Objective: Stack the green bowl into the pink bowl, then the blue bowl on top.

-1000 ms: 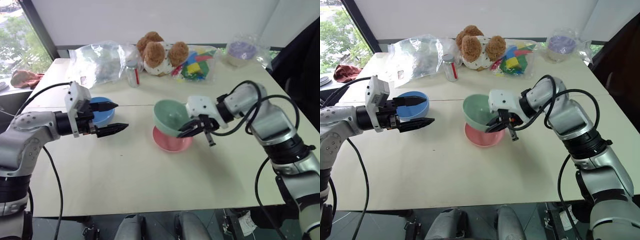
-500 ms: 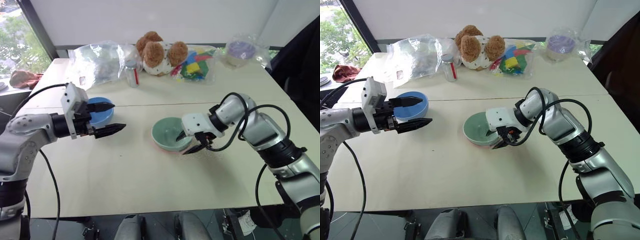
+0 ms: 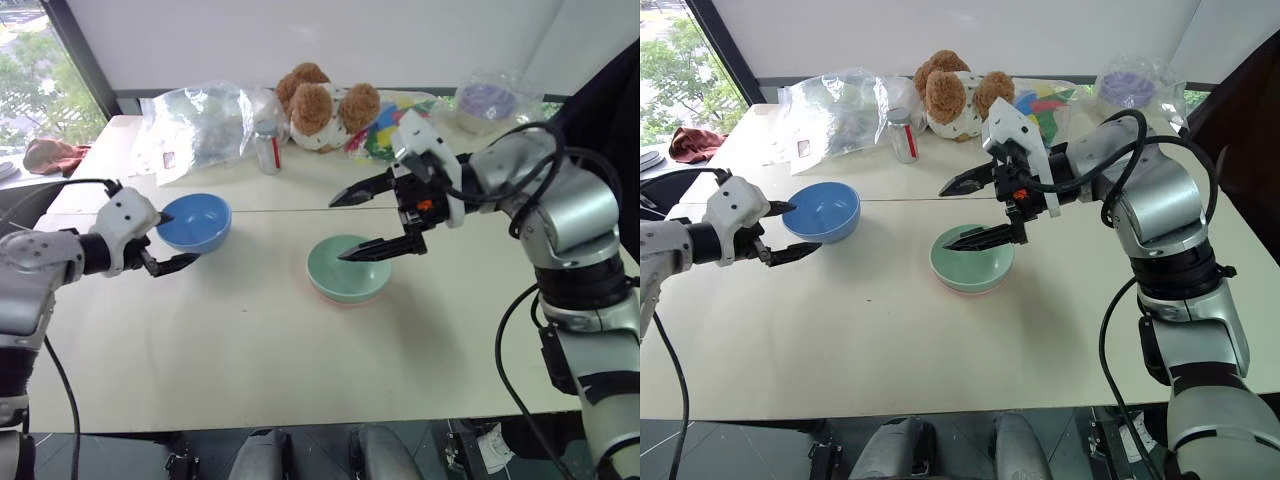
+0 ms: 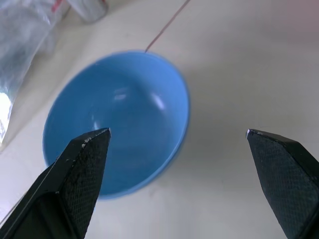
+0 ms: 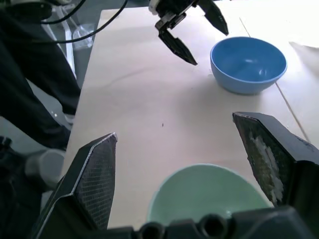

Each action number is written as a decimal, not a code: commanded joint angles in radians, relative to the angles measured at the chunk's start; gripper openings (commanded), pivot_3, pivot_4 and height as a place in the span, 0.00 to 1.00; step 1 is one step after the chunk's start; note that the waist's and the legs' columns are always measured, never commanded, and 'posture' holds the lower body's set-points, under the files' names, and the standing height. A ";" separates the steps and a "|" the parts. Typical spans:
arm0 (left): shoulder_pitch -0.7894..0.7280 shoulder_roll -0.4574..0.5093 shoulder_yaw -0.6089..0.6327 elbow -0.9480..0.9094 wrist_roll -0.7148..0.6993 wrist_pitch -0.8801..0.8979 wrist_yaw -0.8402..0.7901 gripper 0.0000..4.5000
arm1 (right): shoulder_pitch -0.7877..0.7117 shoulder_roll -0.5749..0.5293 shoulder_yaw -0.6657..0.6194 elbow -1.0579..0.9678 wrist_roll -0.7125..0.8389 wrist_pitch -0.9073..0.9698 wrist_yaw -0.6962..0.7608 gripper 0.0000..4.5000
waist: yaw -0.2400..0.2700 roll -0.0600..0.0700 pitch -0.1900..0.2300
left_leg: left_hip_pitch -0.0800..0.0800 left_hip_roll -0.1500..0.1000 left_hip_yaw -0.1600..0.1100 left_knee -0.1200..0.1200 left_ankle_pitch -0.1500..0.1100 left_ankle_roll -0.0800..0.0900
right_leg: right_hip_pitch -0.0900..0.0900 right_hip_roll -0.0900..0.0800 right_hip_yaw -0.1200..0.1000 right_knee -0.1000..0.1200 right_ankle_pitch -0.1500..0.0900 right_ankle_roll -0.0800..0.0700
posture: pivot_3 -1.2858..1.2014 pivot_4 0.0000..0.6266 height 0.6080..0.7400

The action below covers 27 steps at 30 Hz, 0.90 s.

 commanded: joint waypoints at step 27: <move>-0.551 -0.291 -0.199 0.243 0.030 -0.174 -0.544 0.02 | 0.139 -0.207 -0.232 -0.113 0.157 0.149 -0.298 0.91 | 0.018 -0.001 0.000 | -0.002 0.000 0.001 0.001 -0.001 0.002 | -0.001 0.004 -0.001 -0.001 0.000 0.000 | 0.52 0.24 1.00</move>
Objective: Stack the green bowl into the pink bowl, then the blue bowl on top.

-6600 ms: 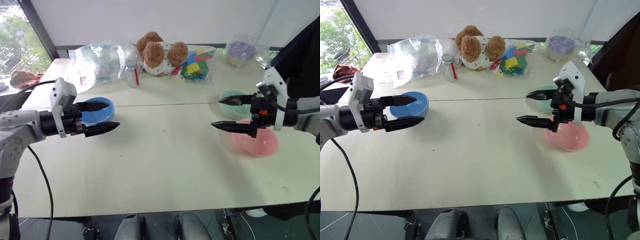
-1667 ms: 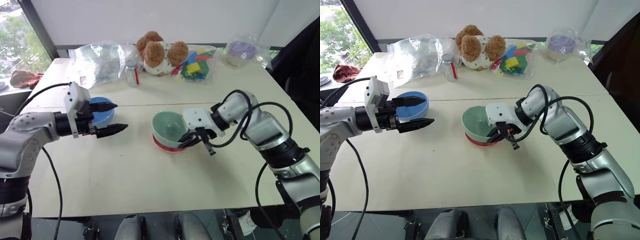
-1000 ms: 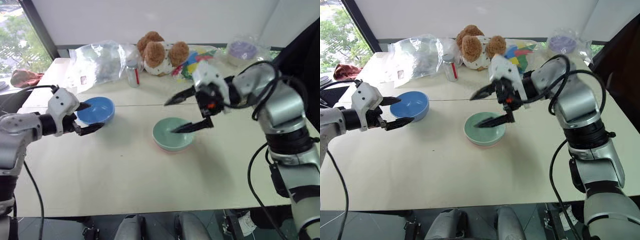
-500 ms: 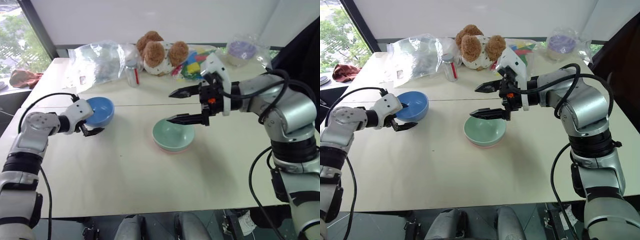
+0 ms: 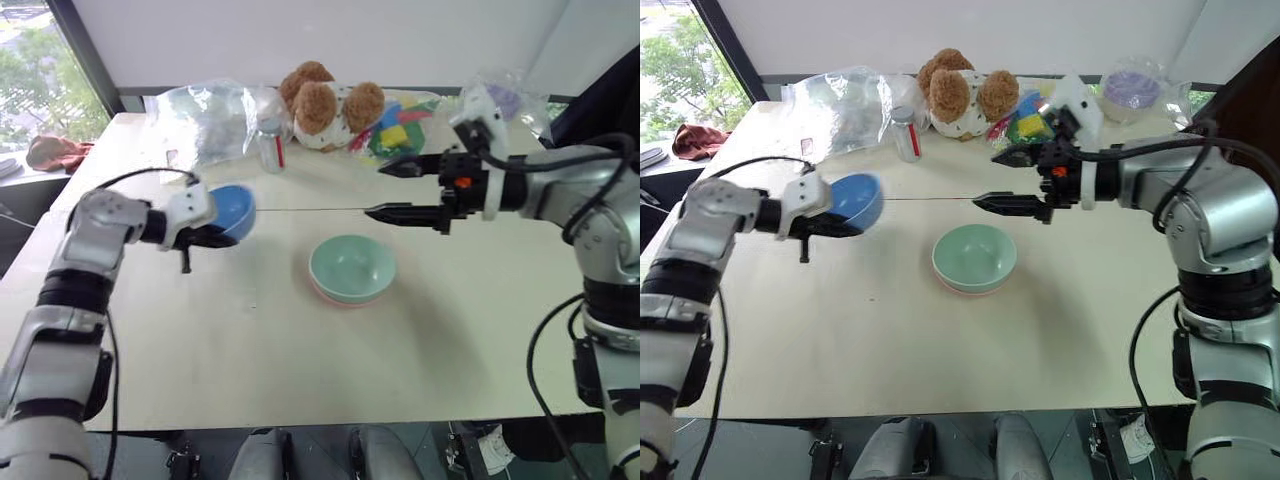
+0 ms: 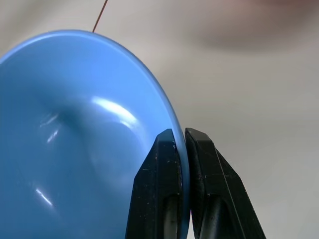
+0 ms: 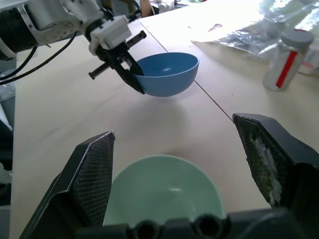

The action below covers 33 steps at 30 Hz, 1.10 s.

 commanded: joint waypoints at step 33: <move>-0.394 -0.150 -0.369 0.012 -0.460 0.029 -0.178 1.00 | 0.522 -0.273 -0.442 -0.431 0.256 0.176 -0.210 0.91 | -0.020 0.000 0.000 | 0.001 0.001 -0.001 0.000 0.000 0.000 | 0.000 0.004 0.005 0.000 0.000 0.000 | 0.52 0.24 1.00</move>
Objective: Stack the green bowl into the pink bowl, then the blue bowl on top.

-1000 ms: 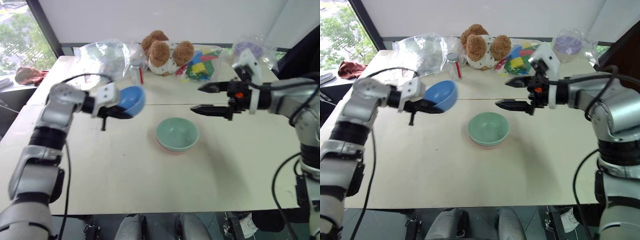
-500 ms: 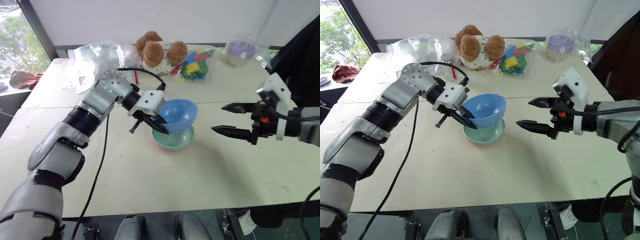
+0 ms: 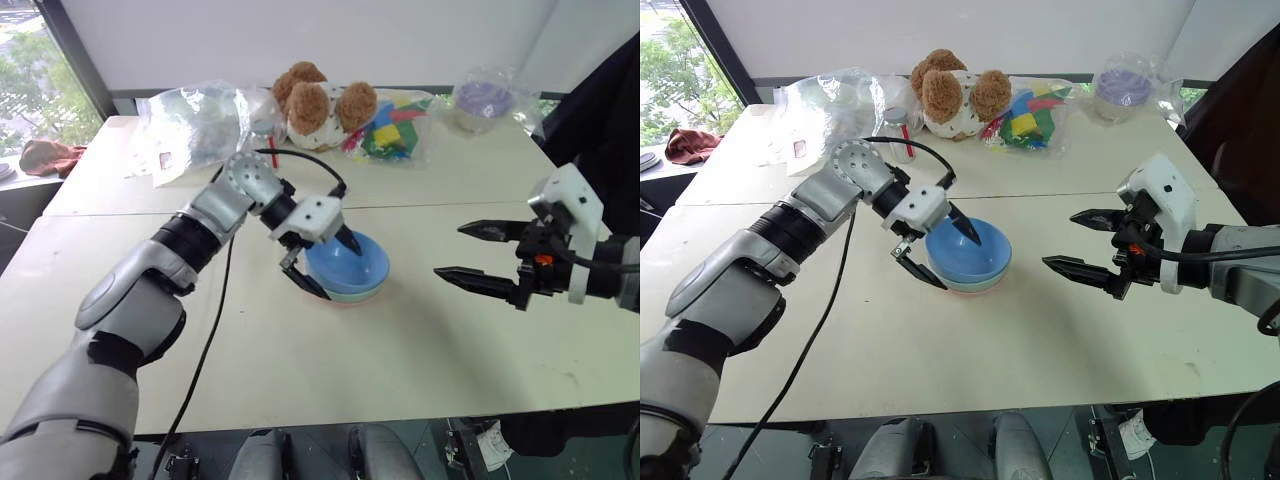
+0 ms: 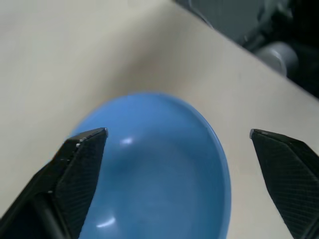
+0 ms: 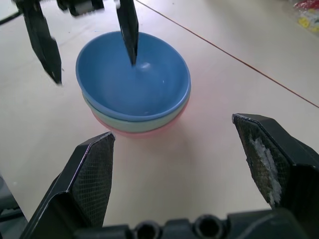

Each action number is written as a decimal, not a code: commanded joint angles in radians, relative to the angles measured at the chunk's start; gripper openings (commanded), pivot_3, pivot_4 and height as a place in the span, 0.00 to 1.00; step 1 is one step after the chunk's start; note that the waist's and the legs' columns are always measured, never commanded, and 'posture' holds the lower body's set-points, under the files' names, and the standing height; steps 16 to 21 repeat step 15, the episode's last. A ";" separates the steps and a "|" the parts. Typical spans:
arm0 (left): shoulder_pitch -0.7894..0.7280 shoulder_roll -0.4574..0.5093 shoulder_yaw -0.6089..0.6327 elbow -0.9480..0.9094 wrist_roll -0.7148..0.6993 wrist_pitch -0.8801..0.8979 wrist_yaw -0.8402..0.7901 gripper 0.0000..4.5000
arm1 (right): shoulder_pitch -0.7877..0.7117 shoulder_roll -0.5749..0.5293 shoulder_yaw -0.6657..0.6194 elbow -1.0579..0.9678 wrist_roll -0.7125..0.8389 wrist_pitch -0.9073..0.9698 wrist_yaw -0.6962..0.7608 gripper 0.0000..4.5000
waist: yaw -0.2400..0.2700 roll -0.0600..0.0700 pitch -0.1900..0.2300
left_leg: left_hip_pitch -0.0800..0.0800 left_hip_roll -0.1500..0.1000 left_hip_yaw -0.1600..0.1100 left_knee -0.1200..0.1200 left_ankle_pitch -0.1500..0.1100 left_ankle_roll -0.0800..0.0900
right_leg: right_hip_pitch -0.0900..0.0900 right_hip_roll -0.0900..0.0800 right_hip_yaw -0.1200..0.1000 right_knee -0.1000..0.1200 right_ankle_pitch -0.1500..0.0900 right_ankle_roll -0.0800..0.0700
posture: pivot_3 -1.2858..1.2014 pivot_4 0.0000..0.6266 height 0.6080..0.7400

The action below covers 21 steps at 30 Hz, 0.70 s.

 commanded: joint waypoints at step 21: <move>0.552 0.422 0.593 -0.651 -0.159 0.619 0.254 1.00 | -0.045 -0.090 0.235 0.192 -0.126 -0.289 0.160 0.91 | 0.006 0.000 0.000 | 0.001 0.000 -0.001 0.001 0.000 0.000 | 0.002 -0.003 0.000 0.000 0.000 0.000 | 0.52 0.24 1.00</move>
